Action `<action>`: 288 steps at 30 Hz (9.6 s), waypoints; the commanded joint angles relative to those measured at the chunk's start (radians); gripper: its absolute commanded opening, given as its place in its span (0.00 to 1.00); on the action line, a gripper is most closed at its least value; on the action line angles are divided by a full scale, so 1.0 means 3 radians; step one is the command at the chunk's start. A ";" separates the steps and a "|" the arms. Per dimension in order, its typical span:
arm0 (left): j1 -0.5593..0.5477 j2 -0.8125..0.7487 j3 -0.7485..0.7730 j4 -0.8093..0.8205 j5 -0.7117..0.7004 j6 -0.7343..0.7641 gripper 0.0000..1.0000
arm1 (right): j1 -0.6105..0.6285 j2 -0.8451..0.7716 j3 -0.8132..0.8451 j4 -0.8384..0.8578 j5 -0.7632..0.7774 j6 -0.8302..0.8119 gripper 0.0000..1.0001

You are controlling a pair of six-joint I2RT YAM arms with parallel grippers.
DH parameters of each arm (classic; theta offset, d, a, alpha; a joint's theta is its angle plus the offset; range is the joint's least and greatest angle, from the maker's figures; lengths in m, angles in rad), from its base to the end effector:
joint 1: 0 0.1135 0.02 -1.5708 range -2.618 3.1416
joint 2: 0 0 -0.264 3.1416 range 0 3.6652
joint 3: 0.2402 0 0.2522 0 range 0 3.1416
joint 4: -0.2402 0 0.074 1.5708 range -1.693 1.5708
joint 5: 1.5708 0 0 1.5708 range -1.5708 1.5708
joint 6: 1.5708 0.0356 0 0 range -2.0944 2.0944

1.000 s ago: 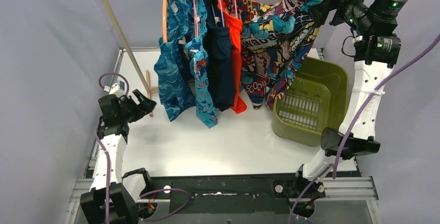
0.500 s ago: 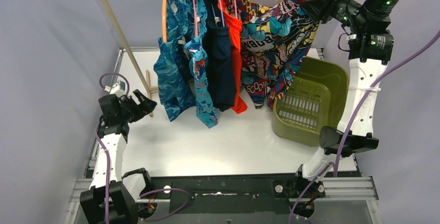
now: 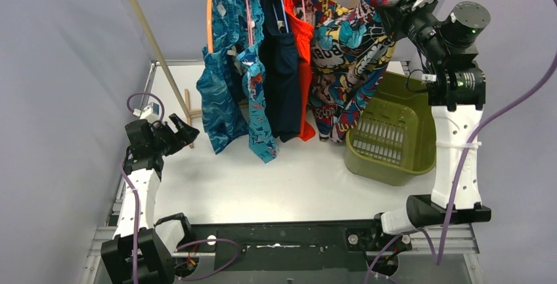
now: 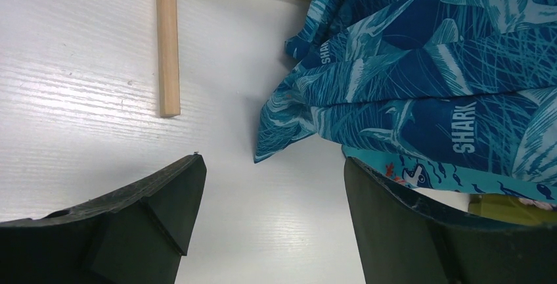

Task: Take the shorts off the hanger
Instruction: Pick up the hanger from the clothes rod, then remove the shorts from the hanger.

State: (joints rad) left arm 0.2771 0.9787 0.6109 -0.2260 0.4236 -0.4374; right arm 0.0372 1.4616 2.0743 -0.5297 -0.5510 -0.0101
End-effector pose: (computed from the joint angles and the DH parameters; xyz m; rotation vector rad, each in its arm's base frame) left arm 0.2070 0.0437 0.2409 -0.5197 2.0922 -0.5502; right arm 0.2602 0.0283 0.5745 -0.4790 1.4375 0.4307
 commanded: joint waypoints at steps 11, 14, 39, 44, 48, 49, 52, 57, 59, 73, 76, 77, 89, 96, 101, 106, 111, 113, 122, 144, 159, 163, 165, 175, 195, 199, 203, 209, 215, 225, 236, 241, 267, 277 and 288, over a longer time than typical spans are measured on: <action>0.0032 -0.0026 0.0021 0.0178 0.0024 0.0005 0.77 | 0.1046 -0.0749 -0.1290 0.1480 0.1672 -0.0298 0.00; 0.0032 -0.0033 0.0019 0.0168 0.0010 0.0011 0.77 | 0.1231 -0.0698 -0.1268 0.0982 0.1990 -0.0325 0.00; 0.0057 0.0021 0.0025 0.0181 0.0084 0.0005 0.77 | 0.1401 0.0753 0.1017 -0.1685 0.1880 -0.0211 0.19; 0.0063 0.0026 0.0029 0.0186 0.0095 0.0001 0.77 | 0.1549 0.0348 0.0436 -0.0808 0.2740 -0.0286 0.00; 0.0063 0.0013 0.0029 0.0192 0.0092 -0.0002 0.77 | 0.1939 -0.0159 -0.0422 0.0743 0.3640 -0.0864 0.00; 0.0063 0.0017 0.0029 0.0191 0.0091 -0.0004 0.77 | 0.2008 -0.0183 -0.0458 0.0967 0.3783 -0.1021 0.00; 0.0066 0.0010 0.0029 0.0191 0.0085 -0.0005 0.77 | 0.2175 -0.0134 -0.0397 0.1388 0.4006 -0.1449 0.00; 0.0068 -0.0001 0.0026 0.0181 0.0061 0.0001 0.77 | 0.2462 0.0129 0.0110 0.1482 0.4257 -0.2115 0.00; 0.0067 -0.0004 0.0029 0.0181 0.0055 0.0001 0.77 | 0.2474 0.0204 0.0305 0.1346 0.4254 -0.2198 0.00; 0.0079 -0.0008 0.0027 0.0183 0.0074 0.0000 0.77 | 0.2466 -0.0195 -0.0317 0.1910 0.4336 -0.2209 0.00; 0.0078 -0.0018 0.0027 0.0181 0.0064 0.0001 0.77 | 0.2463 -0.0359 -0.0573 0.2028 0.4289 -0.1997 0.00; 0.0080 -0.0023 0.0025 0.0181 0.0063 0.0001 0.77 | 0.2463 -0.0404 -0.0648 0.2038 0.4328 -0.1919 0.00; 0.0083 -0.0063 0.0020 0.0181 0.0081 -0.0004 0.77 | 0.2468 -0.1391 -0.1805 0.1174 0.4013 -0.0124 0.00; 0.0078 -0.0183 -0.0024 0.0220 0.0103 -0.0072 0.77 | 0.2488 -0.2053 -0.2735 0.0562 0.3832 0.1019 0.00; 0.0076 -0.0282 -0.0071 0.0213 0.0274 -0.0259 0.77 | 0.2486 -0.2600 -0.3435 0.0583 0.3599 0.1307 0.00; 0.0018 -0.0479 -0.0056 0.0161 0.0621 -0.0433 0.75 | 0.2486 -0.2841 -0.3347 0.0127 0.2904 0.1283 0.00; -0.0064 -0.0654 0.0059 0.0083 0.0675 -0.0554 0.74 | 0.2484 -0.2994 -0.3200 -0.0375 0.2258 0.1280 0.00; -0.0090 -0.0694 0.0096 0.0065 0.0736 -0.0602 0.73 | 0.2484 -0.3022 -0.3148 -0.0521 0.2120 0.1325 0.00; -0.0255 -0.0711 0.0380 0.0059 0.1362 -0.0605 0.72 | 0.2465 -0.3379 -0.3275 -0.0159 0.0741 0.1265 0.00; -0.2091 -0.0736 0.0376 0.0788 0.0524 -0.0476 0.72 | 0.2470 -0.2260 -0.3899 0.1313 0.0340 0.1495 0.00; -0.2580 -0.0494 0.0178 0.1194 -0.0768 -0.0619 0.43 | 0.2471 -0.2293 -0.4202 0.1701 0.0195 0.1555 0.00; -0.2681 -0.0493 0.0207 0.1186 -0.0806 -0.0570 0.18 | 0.2469 -0.2312 -0.4205 0.1679 0.0293 0.1548 0.00; -0.2701 -0.0498 0.0311 0.1015 -0.0893 -0.0445 0.05 | 0.2469 -0.2279 -0.4167 0.1599 0.0390 0.1531 0.03; -0.2750 -0.0828 0.1086 0.0024 -0.2124 0.0412 0.00 | 0.2469 -0.2085 -0.3610 0.1003 0.1409 0.1191 0.76; -0.2822 -0.0515 0.1023 -0.0152 -0.1889 0.0303 0.00 | 0.2486 -0.1541 -0.3546 0.1078 0.1265 0.1209 0.82; -0.2844 -0.0476 0.1002 -0.0126 -0.2010 0.0374 0.00 | 0.2502 -0.1401 -0.3544 0.1061 0.1248 0.1171 0.78; -0.2849 -0.0422 0.0987 -0.0070 -0.2022 0.0385 0.00 | 0.2522 -0.1238 -0.3529 0.1124 0.0894 0.1110 0.75; -0.2862 -0.0369 0.1012 -0.0097 -0.1985 0.0402 0.00 | 0.2688 -0.0972 -0.3363 0.1041 0.0980 0.0969 0.63; -0.2865 -0.0440 0.1021 -0.0232 -0.2106 0.0418 0.00 | 0.2695 -0.1002 -0.3345 0.0971 0.1257 0.0935 0.19; -0.2862 -0.0687 0.0972 -0.0353 -0.2638 0.0427 0.00 | 0.2546 -0.1404 -0.3679 0.0579 0.1953 0.0872 0.00; -0.2861 -0.0732 0.0944 -0.0409 -0.2975 0.0396 0.00 | 0.2114 -0.1939 -0.4101 0.0602 0.1970 0.0889 0.00; -0.2859 -0.0715 0.0955 -0.0353 -0.2933 0.0375 0.00 | 0.2085 -0.1933 -0.4153 0.0635 0.1609 0.0810 0.00; -0.2864 -0.0726 0.0867 -0.0121 -0.2156 0.0333 0.00 | 0.2098 -0.2532 -0.4589 0.1293 0.1107 0.0968 0.87; -0.2865 -0.0760 0.0838 -0.0047 -0.1866 0.0313 0.00 | 0.2083 -0.2027 -0.4316 0.1022 0.0128 0.0646 0.61; -0.2866 -0.0795 0.0807 -0.0123 -0.1698 0.0333 0.00 | 0.2080 -0.1997 -0.4349 0.1299 -0.0177 0.0690 0.04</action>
State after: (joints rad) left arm -0.5804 0.7589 0.8520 -0.3397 -0.1478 -0.3504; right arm 0.6674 0.8886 0.7353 -0.2352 -0.5751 0.1951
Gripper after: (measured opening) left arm 0.186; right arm 0.091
